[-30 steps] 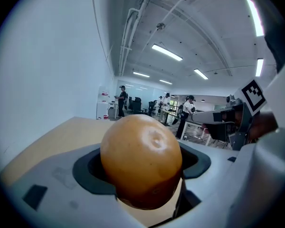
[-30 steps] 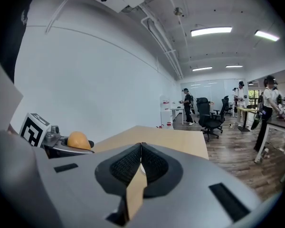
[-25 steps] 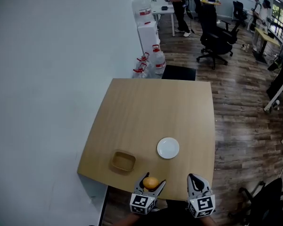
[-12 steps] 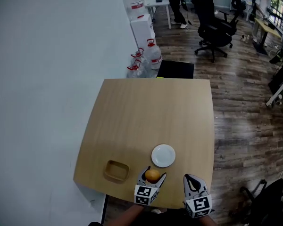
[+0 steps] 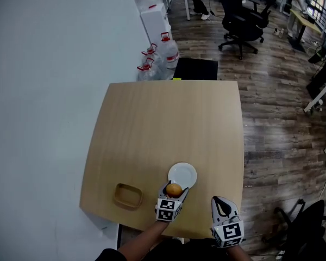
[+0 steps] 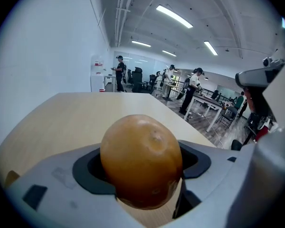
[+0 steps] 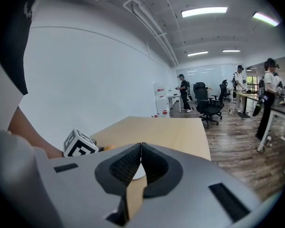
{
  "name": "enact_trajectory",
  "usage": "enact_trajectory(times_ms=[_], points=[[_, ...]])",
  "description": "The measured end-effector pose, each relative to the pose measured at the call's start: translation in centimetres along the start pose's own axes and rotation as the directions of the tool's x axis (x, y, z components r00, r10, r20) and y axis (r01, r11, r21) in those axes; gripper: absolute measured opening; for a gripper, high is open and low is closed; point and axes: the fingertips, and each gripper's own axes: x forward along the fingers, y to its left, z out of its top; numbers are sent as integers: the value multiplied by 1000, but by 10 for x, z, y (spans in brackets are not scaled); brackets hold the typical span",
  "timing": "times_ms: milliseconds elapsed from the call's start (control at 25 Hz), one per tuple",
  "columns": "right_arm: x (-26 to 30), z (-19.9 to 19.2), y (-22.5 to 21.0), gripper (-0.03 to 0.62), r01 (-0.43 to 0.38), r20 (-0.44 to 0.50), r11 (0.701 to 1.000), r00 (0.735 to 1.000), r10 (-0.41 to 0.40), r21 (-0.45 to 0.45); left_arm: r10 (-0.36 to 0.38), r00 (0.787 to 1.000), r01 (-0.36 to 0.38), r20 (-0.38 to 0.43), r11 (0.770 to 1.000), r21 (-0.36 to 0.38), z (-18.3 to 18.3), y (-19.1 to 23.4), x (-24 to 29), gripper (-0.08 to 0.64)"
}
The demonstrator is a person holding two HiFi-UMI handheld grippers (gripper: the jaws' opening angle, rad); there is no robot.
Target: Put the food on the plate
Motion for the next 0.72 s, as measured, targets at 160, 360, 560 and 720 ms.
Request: enact_trajectory(times_ms=[160, 360, 560, 720], points=[[2, -6, -5, 60, 10, -16, 1000, 1000, -10, 10, -13, 999, 16, -50, 998, 60, -9, 3, 25, 339], [1, -6, -9, 60, 17, -17, 1000, 1000, -17, 13, -30, 993, 38, -116, 997, 68, -24, 11, 52, 339], [0, -13, -11, 60, 25, -30, 1000, 999, -25, 18, -55, 976, 92, -210, 982, 167, -33, 12, 68, 339], [-5, -18, -23, 60, 50, -38, 999, 998, -49, 21, -59, 962, 112, -267, 976, 185, -39, 13, 81, 339]])
